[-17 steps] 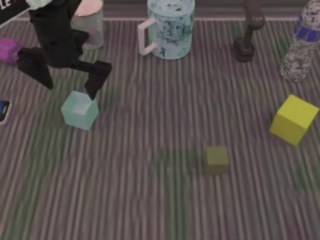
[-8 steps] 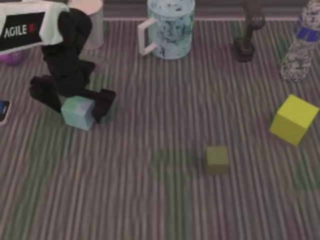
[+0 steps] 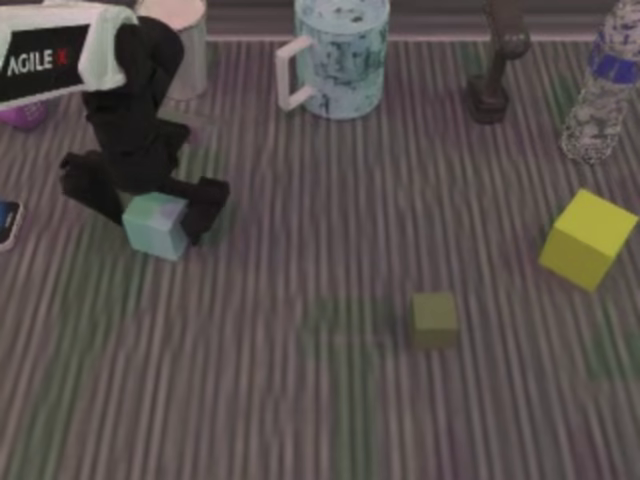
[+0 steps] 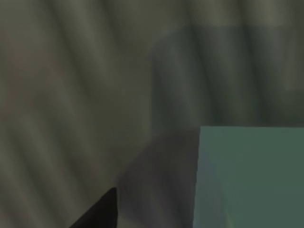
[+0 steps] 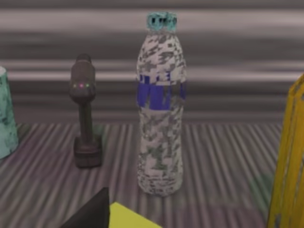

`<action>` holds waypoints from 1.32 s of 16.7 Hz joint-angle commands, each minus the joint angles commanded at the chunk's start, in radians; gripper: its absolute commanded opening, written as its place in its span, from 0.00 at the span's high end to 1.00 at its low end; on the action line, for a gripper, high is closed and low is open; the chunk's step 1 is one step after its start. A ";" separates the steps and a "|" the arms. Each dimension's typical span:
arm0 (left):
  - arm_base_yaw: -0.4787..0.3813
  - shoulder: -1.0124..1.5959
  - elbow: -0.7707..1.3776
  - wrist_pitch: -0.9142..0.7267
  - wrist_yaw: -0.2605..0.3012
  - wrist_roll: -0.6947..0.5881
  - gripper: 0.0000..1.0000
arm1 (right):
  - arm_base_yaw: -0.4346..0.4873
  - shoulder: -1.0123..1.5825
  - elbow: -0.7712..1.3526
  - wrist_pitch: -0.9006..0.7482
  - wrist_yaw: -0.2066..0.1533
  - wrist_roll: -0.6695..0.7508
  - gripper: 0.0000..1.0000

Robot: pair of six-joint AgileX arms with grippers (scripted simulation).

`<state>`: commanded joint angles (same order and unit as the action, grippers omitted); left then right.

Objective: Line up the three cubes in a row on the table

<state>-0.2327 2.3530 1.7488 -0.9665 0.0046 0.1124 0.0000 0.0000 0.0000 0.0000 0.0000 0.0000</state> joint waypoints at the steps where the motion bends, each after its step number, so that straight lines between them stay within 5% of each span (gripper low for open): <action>1: 0.000 0.000 0.000 0.000 0.000 0.000 0.38 | 0.000 0.000 0.000 0.000 0.000 0.000 0.00; 9: 0.000 0.000 0.000 0.000 0.000 0.000 0.98 | 0.000 0.000 0.000 0.000 0.000 0.000 0.00; 22: 0.001 -0.039 0.064 -0.078 0.002 0.002 1.00 | 0.000 0.000 0.000 0.000 0.000 0.000 0.00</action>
<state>-0.2319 2.3139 1.8129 -1.0450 0.0071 0.1145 0.0000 0.0000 0.0000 0.0000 0.0000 0.0000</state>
